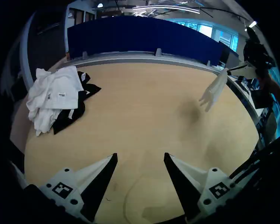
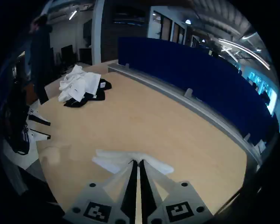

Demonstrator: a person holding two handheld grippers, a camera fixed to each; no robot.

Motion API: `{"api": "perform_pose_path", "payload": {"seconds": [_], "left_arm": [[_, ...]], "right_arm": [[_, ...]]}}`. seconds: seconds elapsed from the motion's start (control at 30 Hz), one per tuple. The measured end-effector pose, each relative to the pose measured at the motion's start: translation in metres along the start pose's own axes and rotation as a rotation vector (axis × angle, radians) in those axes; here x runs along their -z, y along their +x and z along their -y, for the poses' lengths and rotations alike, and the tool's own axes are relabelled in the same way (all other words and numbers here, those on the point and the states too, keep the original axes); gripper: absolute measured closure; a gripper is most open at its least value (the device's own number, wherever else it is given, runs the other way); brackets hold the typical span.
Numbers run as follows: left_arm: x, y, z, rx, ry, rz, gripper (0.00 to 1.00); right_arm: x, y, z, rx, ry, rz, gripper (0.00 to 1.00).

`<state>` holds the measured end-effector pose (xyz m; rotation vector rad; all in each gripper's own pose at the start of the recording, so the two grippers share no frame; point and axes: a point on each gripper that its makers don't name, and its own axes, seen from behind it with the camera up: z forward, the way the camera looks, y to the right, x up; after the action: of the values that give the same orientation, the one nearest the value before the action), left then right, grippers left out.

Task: Fold towel

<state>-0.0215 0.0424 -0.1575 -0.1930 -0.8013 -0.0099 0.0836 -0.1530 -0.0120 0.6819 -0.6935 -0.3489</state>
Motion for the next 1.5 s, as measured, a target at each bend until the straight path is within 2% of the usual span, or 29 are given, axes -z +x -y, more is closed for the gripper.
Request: {"api": "perform_pose_path", "payload": {"seconds": [0.37, 0.67, 0.87, 1.17, 1.5], "left_arm": [[-0.005, 0.009, -0.002, -0.005, 0.012, 0.002, 0.08], [-0.010, 0.015, -0.005, -0.014, 0.023, 0.007, 0.08], [-0.012, 0.019, -0.008, -0.015, 0.025, 0.007, 0.08], [-0.013, 0.021, -0.013, -0.015, 0.030, 0.011, 0.08], [-0.013, 0.024, -0.013, -0.015, 0.043, 0.012, 0.08]], "right_arm": [[0.045, -0.048, -0.082, -0.007, -0.079, 0.065, 0.96], [0.072, -0.086, -0.154, -0.047, -0.166, 0.117, 0.96], [0.089, -0.105, -0.190, -0.046, -0.206, 0.154, 0.96], [0.091, -0.121, -0.223, -0.063, -0.232, 0.178, 0.96], [0.080, -0.123, -0.237, -0.066, -0.230, 0.184, 0.96]]}}
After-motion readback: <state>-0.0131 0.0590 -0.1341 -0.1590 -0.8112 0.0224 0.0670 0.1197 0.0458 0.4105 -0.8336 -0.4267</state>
